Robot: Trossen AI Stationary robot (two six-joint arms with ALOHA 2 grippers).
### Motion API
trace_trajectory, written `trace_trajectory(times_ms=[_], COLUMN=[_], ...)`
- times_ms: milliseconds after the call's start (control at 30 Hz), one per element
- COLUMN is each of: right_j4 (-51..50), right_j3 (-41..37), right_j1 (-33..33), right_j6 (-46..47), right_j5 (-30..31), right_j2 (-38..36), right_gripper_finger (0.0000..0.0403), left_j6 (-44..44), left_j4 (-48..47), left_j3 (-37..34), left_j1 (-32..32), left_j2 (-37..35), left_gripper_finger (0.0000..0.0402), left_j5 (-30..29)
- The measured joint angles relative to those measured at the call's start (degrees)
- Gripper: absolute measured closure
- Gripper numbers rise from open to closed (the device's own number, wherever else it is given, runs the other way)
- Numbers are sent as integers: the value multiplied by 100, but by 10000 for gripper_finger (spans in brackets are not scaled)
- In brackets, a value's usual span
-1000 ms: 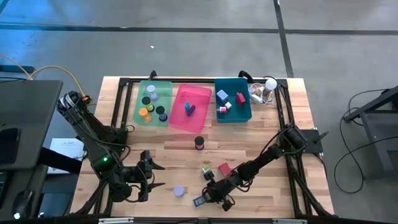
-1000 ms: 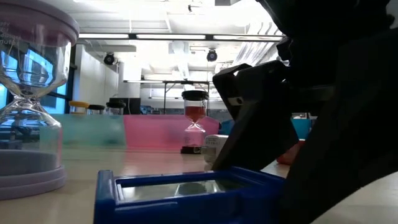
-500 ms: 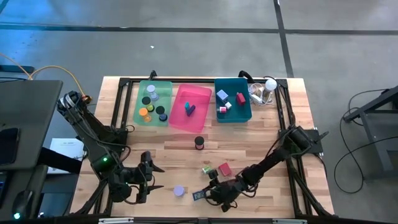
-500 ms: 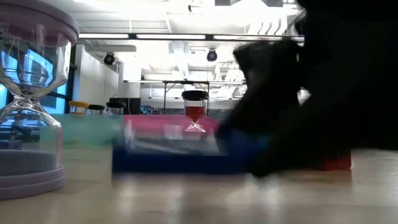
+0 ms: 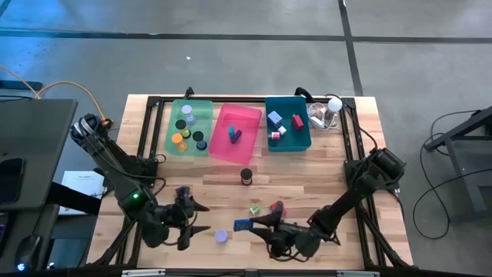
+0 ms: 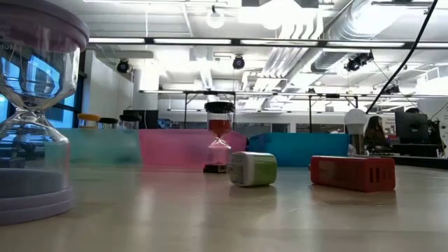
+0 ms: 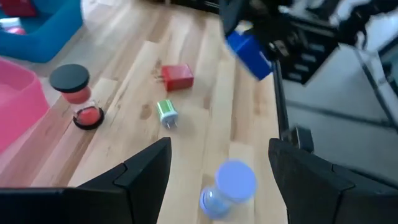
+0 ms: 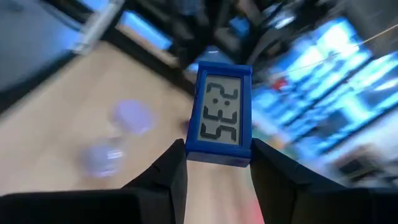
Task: Pick & Place Office items
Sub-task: Put the blue digital clock into the pink bin
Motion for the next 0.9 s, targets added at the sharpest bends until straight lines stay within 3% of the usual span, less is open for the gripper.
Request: trace_trajectory(times_ms=[233, 467, 633, 900], right_j4=[164, 138, 88, -678], right_j3=[829, 1497, 1626, 1625], right_j1=[16, -17, -100, -82], right_j6=[-1609, -2998, -2847, -1964], right_j5=[800, 1723, 2049, 1938], right_j2=[1, 7, 7, 15], right_gripper_finger=[274, 274, 274, 274], left_j6=[-475, 44, 691, 1225], left_j4=[216, 1092, 2201, 2749], left_j3=[0, -1, 1, 1], left_j1=[442, 546, 573, 586], left_j2=[82, 82, 77, 77], left_gripper_finger=[140, 140, 140, 140], left_j5=[76, 178, 167, 152])
